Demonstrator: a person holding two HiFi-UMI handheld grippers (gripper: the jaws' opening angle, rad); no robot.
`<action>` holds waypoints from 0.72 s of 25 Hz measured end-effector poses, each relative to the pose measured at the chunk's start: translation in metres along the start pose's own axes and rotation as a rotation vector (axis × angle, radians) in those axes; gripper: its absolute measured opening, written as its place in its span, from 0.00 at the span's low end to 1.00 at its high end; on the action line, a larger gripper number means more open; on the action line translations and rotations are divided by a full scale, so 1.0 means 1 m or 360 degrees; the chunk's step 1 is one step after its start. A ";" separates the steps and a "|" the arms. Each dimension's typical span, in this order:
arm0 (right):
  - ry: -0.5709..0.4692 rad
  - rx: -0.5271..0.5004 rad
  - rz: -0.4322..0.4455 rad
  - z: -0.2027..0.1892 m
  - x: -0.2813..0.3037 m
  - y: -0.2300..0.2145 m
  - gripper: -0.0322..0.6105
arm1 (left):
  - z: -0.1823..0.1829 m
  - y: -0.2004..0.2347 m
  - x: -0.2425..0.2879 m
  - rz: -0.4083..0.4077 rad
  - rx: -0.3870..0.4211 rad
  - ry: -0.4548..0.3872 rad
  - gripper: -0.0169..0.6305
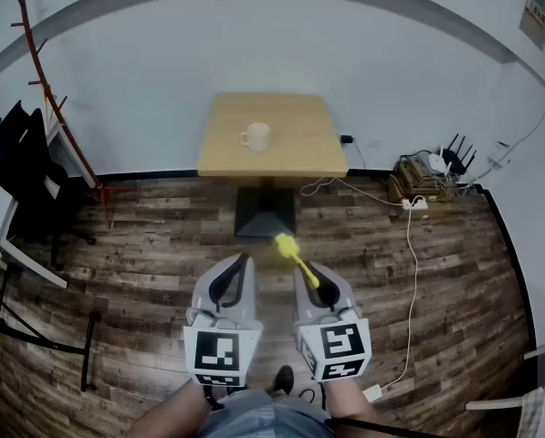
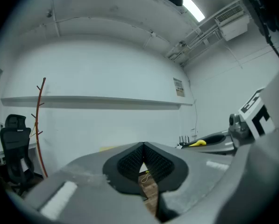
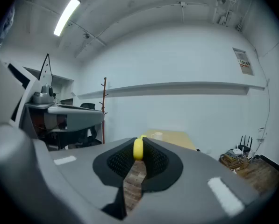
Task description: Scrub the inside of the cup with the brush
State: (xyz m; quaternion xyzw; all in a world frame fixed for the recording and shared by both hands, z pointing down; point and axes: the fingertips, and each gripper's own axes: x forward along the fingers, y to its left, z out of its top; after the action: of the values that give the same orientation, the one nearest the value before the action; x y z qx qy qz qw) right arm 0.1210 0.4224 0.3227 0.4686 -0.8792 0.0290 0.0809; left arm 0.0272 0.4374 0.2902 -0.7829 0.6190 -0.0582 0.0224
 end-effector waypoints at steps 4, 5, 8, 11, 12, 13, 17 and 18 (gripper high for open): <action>-0.0003 -0.0002 0.0004 -0.002 -0.002 -0.009 0.11 | 0.000 -0.008 0.005 0.0000 0.0001 0.0004 0.06; -0.0002 -0.0002 0.0005 -0.003 -0.003 -0.011 0.11 | -0.001 -0.010 0.006 -0.0002 0.0003 0.0007 0.06; -0.0001 -0.0001 0.0013 -0.005 -0.007 -0.016 0.11 | -0.002 -0.019 0.009 -0.0007 0.0007 0.0016 0.06; -0.0013 0.0003 0.0027 -0.007 -0.010 -0.027 0.11 | -0.002 -0.029 0.015 -0.0005 0.0011 0.0022 0.06; -0.0021 0.0012 0.0037 -0.006 -0.011 -0.032 0.11 | -0.002 -0.033 0.017 -0.0003 0.0010 0.0024 0.06; -0.0031 0.0023 0.0048 -0.005 -0.012 -0.035 0.11 | -0.002 -0.037 0.019 -0.0001 0.0007 0.0027 0.06; -0.0035 0.0040 0.0076 -0.007 -0.018 -0.049 0.11 | -0.005 -0.050 0.025 0.0014 -0.0007 0.0046 0.06; -0.0027 0.0041 0.0082 -0.008 -0.019 -0.052 0.11 | -0.007 -0.053 0.027 0.0018 -0.0013 0.0050 0.06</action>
State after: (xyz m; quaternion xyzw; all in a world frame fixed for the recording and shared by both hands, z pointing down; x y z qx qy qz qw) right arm 0.1755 0.4101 0.3262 0.4469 -0.8913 0.0385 0.0666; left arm 0.0839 0.4242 0.3041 -0.7785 0.6239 -0.0679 0.0099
